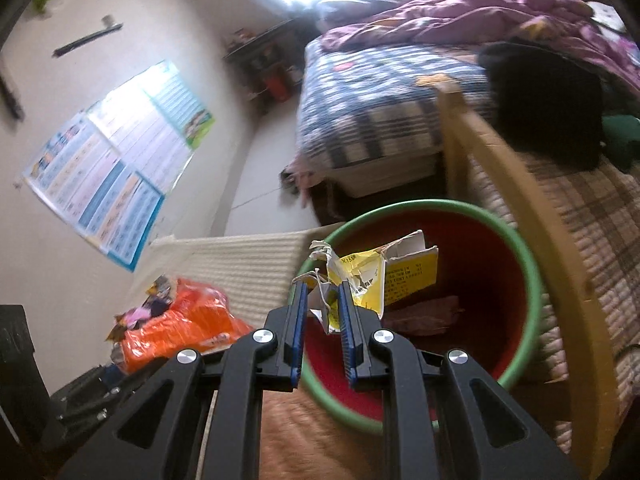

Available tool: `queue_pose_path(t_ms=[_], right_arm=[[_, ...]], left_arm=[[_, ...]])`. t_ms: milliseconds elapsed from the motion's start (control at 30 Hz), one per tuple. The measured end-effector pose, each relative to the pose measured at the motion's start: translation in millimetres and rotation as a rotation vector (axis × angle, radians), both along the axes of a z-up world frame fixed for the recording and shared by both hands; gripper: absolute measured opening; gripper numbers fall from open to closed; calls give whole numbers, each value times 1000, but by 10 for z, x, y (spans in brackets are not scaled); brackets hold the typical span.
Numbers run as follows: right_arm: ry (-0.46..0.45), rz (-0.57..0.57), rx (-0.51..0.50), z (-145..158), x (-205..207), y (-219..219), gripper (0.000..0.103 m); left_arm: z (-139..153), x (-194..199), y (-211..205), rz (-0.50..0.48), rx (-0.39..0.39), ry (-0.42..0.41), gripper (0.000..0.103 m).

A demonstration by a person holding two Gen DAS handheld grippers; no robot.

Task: Collect trash
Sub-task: 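Move both held items over the red bin and open both tools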

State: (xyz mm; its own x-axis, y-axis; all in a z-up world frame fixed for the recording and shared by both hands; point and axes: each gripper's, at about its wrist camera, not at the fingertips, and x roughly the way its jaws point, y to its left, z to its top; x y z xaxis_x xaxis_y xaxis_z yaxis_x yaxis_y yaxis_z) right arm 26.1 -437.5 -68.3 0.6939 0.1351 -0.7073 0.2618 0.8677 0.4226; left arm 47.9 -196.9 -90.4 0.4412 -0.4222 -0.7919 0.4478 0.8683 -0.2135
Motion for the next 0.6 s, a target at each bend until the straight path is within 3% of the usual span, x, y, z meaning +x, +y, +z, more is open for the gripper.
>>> queue_pose_path(t_ms=[267, 600], right_arm=[[7, -79, 22, -18, -154, -351, 15], [12, -91, 38, -56, -169, -429, 15]], left_arm=[[-199, 29, -533, -117, 33, 40, 46], [-304, 56, -718, -150, 41, 68, 50]])
